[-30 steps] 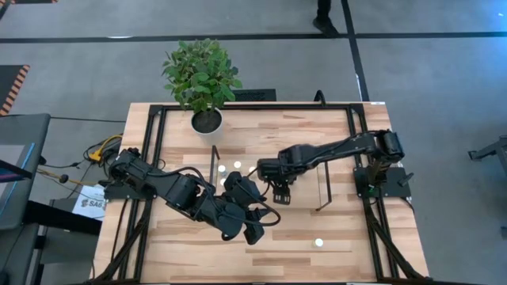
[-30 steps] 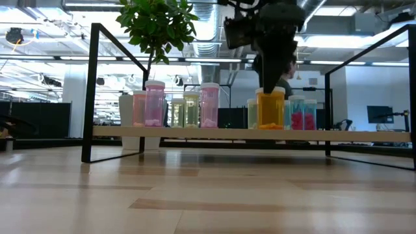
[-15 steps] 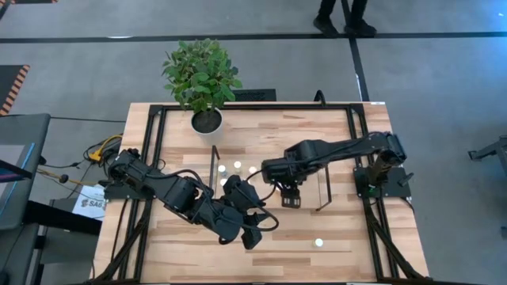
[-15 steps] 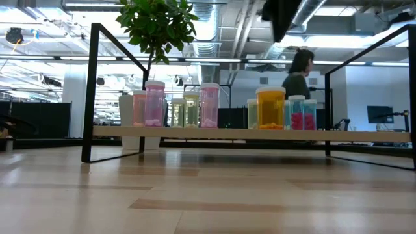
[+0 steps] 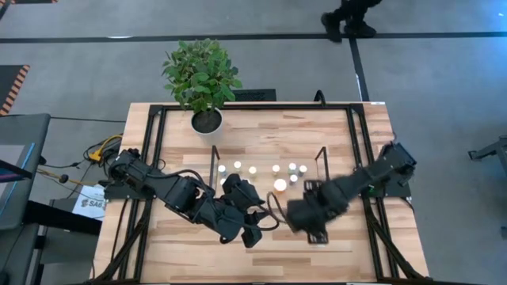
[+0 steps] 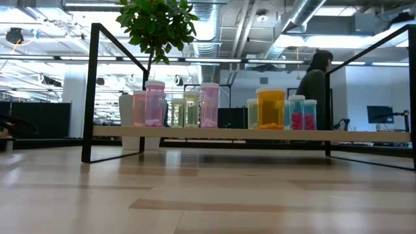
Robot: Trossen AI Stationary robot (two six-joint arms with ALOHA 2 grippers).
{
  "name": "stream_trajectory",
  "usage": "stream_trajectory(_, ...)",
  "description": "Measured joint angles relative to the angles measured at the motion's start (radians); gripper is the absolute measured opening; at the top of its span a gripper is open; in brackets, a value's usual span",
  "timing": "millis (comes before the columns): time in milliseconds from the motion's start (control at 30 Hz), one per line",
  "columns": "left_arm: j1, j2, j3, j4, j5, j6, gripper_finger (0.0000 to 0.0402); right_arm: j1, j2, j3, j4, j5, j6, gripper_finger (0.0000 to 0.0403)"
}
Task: Pick and place medicine bottles onto shelf by color
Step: Put the yellow pill bottle on the shelf
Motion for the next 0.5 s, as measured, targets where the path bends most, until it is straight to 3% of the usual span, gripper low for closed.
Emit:
stream_trajectory(267, 0.005, 0.0, 0.0, 0.002, -0.002, 0.002, 0.0144, 0.232, 0.002, -0.119, 0.101, 0.101, 0.277, 0.0272)
stream_trajectory(500, 0.032, 0.0, 0.0, 0.004, 0.046, -0.026, 0.0144, 0.29, -0.128, -0.342, 0.32, 0.093, 0.437, 0.0272)
